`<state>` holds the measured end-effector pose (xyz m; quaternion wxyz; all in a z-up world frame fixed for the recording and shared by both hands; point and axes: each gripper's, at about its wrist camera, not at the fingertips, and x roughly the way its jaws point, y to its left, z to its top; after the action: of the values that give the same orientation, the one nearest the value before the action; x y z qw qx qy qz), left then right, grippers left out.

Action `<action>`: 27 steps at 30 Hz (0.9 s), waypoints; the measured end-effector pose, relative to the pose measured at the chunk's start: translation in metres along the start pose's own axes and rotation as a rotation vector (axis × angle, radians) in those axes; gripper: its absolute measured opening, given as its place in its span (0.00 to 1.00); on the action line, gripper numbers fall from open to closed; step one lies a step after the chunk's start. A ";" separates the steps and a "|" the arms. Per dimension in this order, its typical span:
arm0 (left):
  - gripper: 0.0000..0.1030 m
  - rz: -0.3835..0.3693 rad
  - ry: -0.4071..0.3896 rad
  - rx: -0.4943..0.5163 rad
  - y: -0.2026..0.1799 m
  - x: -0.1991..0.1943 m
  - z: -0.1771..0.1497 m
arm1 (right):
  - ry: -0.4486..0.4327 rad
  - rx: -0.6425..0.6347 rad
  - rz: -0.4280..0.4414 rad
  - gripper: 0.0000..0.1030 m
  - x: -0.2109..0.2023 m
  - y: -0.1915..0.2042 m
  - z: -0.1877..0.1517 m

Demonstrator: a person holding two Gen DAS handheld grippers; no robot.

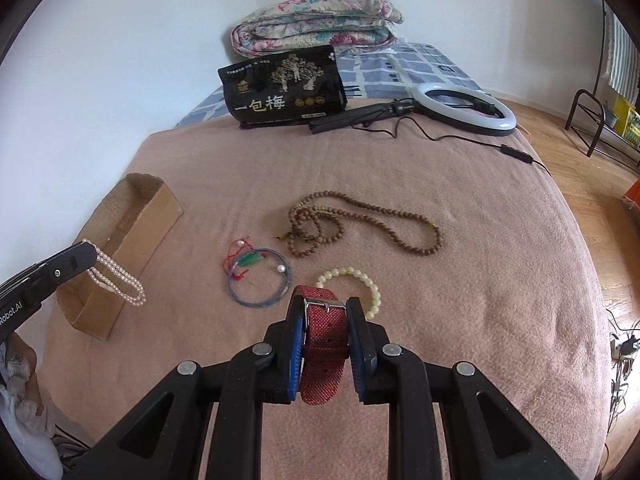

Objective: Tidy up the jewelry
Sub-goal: 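Carry the pearl necklace and red watch into the cardboard box and release both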

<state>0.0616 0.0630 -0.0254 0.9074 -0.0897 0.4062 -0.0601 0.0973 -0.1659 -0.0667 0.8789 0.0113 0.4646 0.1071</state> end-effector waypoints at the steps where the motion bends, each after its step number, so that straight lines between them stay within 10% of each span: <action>1: 0.05 0.006 -0.008 -0.006 0.005 -0.003 0.001 | -0.006 -0.006 0.010 0.18 0.000 0.006 0.002; 27: 0.05 0.203 -0.053 -0.264 0.152 -0.035 -0.007 | -0.068 -0.254 0.187 0.18 0.042 0.190 0.062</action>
<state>0.0390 0.2169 -0.0364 0.8996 -0.1681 0.3934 0.0879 0.1371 0.0330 -0.0434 0.8746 -0.0530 0.4144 0.2459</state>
